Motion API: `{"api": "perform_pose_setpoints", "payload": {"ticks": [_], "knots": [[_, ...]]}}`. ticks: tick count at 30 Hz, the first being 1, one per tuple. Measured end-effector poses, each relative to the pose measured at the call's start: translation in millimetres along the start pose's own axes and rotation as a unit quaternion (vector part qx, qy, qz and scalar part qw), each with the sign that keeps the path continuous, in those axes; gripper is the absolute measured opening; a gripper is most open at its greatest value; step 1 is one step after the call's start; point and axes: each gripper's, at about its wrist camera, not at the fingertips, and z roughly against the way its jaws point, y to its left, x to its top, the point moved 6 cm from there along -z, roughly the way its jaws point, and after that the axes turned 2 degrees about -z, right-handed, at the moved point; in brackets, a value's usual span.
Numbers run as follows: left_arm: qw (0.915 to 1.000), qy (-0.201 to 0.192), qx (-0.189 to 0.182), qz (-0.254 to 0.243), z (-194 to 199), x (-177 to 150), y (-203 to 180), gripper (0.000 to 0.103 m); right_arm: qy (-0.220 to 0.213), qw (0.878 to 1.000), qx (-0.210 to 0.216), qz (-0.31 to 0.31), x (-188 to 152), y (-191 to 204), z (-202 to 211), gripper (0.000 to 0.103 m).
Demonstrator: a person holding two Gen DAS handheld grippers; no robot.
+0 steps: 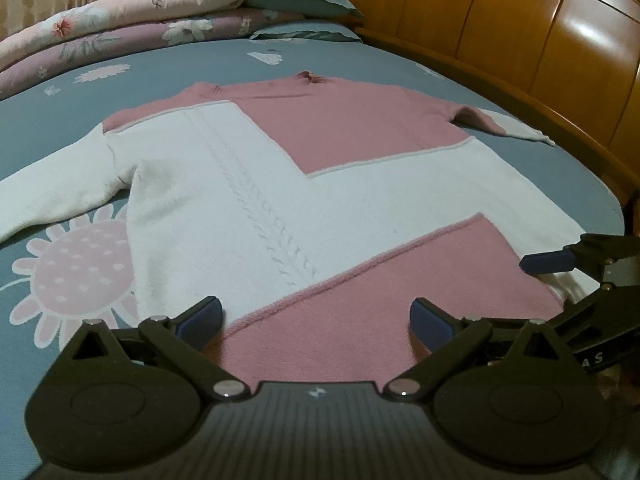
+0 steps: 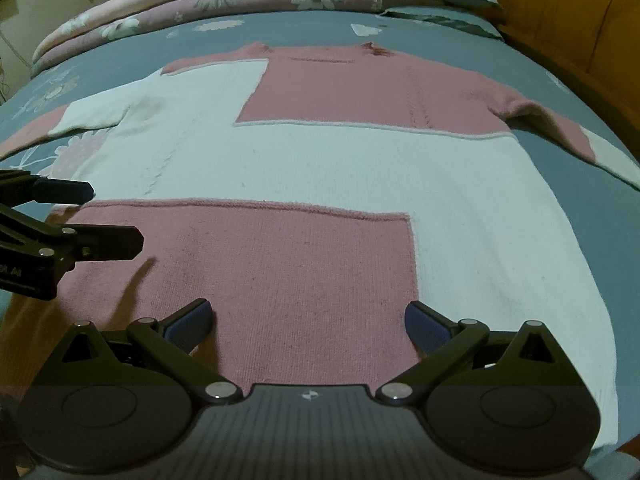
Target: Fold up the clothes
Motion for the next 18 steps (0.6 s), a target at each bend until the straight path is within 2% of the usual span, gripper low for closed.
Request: {"api": "perform_pose_setpoints", "payload": {"ticks": [6, 10, 14, 18], "knots": [[0.9999, -0.006, 0.008, -0.006, -4.8, -0.6, -1.3, 0.102, -0.015, 1.000, 0.023, 0.007, -5.1, -4.6, 11.3, 0.103], [0.9997, -0.021, 0.001, 0.009, 0.7, 3.6, -0.2, 0.102, -0.028, 0.998, 0.050, -0.007, 0.3, -16.9, 24.6, 0.103], [0.9979, -0.048, -0.025, 0.035, 7.5, 8.5, 6.6, 0.102, -0.068, 0.995, 0.059, -0.038, 26.9, -53.1, 44.6, 0.103], [0.9981, -0.043, -0.021, 0.038, 3.6, 7.4, 9.8, 0.102, -0.086, 0.994, 0.041, -0.059, 74.2, -101.8, 47.9, 0.103]]}}
